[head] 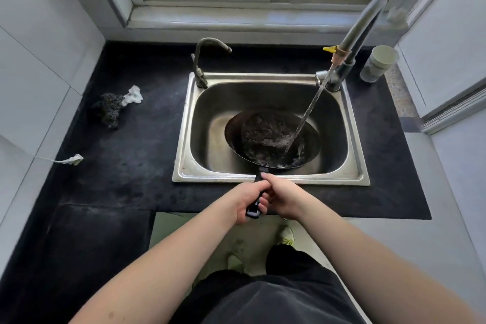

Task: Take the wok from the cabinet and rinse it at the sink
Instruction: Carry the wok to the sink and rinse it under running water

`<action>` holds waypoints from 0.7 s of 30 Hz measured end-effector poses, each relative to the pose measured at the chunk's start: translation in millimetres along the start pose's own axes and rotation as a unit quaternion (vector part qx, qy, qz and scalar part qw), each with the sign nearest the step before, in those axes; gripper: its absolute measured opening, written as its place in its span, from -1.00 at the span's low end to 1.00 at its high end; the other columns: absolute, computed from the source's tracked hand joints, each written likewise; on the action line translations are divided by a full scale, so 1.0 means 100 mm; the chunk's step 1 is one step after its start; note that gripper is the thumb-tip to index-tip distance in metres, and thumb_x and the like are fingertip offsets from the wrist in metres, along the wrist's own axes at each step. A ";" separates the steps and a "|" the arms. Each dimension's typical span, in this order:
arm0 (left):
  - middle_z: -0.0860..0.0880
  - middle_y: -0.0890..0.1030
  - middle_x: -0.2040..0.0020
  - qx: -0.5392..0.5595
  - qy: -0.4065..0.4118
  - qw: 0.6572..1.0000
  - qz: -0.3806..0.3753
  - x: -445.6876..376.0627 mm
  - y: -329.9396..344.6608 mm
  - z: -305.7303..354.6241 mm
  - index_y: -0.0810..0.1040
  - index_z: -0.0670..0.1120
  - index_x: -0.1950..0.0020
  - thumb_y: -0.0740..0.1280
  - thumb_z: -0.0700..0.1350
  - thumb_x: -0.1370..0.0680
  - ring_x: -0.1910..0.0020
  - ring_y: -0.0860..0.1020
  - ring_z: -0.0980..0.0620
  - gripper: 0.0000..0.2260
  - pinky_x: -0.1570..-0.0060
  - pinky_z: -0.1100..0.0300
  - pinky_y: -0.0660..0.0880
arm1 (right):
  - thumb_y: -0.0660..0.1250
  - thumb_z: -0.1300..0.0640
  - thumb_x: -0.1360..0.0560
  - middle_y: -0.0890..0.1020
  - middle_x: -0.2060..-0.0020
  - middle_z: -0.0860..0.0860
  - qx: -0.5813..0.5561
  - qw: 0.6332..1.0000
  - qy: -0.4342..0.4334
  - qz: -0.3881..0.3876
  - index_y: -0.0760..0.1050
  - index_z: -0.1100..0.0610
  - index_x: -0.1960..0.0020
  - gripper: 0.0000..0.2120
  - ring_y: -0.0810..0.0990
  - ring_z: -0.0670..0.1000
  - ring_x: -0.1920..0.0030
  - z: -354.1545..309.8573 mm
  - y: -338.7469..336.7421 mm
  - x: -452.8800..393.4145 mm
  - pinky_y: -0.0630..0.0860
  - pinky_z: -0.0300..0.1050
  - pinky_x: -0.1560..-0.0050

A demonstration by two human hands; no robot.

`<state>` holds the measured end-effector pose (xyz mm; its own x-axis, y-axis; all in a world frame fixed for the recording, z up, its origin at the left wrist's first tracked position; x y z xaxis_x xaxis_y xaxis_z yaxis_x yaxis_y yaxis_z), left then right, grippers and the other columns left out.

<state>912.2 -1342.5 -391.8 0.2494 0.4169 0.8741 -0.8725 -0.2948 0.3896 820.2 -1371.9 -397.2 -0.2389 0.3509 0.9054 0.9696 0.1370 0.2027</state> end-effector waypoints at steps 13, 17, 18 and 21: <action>-0.03 0.34 0.46 -0.134 0.118 0.982 0.058 0.12 0.01 -0.21 0.32 -0.07 0.13 0.15 -0.32 -0.54 0.63 0.28 0.16 -0.84 0.63 0.39 0.22 | 0.11 -0.20 -0.58 0.51 0.58 -0.01 -0.018 0.987 0.059 -0.151 0.53 0.09 0.08 -0.60 0.28 -0.05 0.72 0.08 0.03 -0.05 0.25 -0.38 0.65; -0.05 0.33 0.47 -0.159 0.157 0.973 0.058 0.17 0.09 -0.33 0.31 -0.10 0.12 0.14 -0.35 -0.54 0.63 0.27 0.13 -0.84 0.62 0.37 0.23 | 0.17 -0.13 -0.59 0.57 0.38 0.06 -0.021 0.990 0.021 -0.138 0.54 0.16 0.09 -0.62 0.32 -0.03 0.72 0.18 -0.07 -0.07 0.24 -0.35 0.67; -0.06 0.33 0.46 -0.163 0.162 0.972 0.057 0.18 0.11 -0.36 0.31 -0.10 0.12 0.13 -0.35 -0.54 0.63 0.27 0.12 -0.84 0.62 0.37 0.23 | 0.18 -0.11 -0.59 0.56 0.33 0.08 -0.018 0.991 0.012 -0.134 0.53 0.18 0.10 -0.63 0.34 -0.03 0.72 0.19 -0.09 -0.05 0.24 -0.34 0.68; -0.05 0.34 0.49 -0.156 0.172 0.972 0.048 0.20 0.18 -0.45 0.31 -0.12 0.13 0.12 -0.37 -0.55 0.64 0.27 0.12 -0.84 0.62 0.37 0.22 | 0.19 -0.01 -0.61 0.56 0.30 0.12 -0.004 0.993 -0.027 -0.112 0.51 0.24 0.12 -0.67 0.40 -0.03 0.71 0.21 -0.18 0.02 0.26 -0.33 0.70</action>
<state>882.9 -1300.8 -380.3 0.0514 0.6782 0.7331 -0.9830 -0.0952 0.1570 801.5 -1353.6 -406.9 -0.4508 0.3623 0.8158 0.8922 0.2097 0.3999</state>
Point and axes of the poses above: each hand's wrist, its own x-axis away from the middle knuckle, its own y-axis out of the palm, z = x × y, the point moved 1 cm from there along -x, towards the middle knuckle
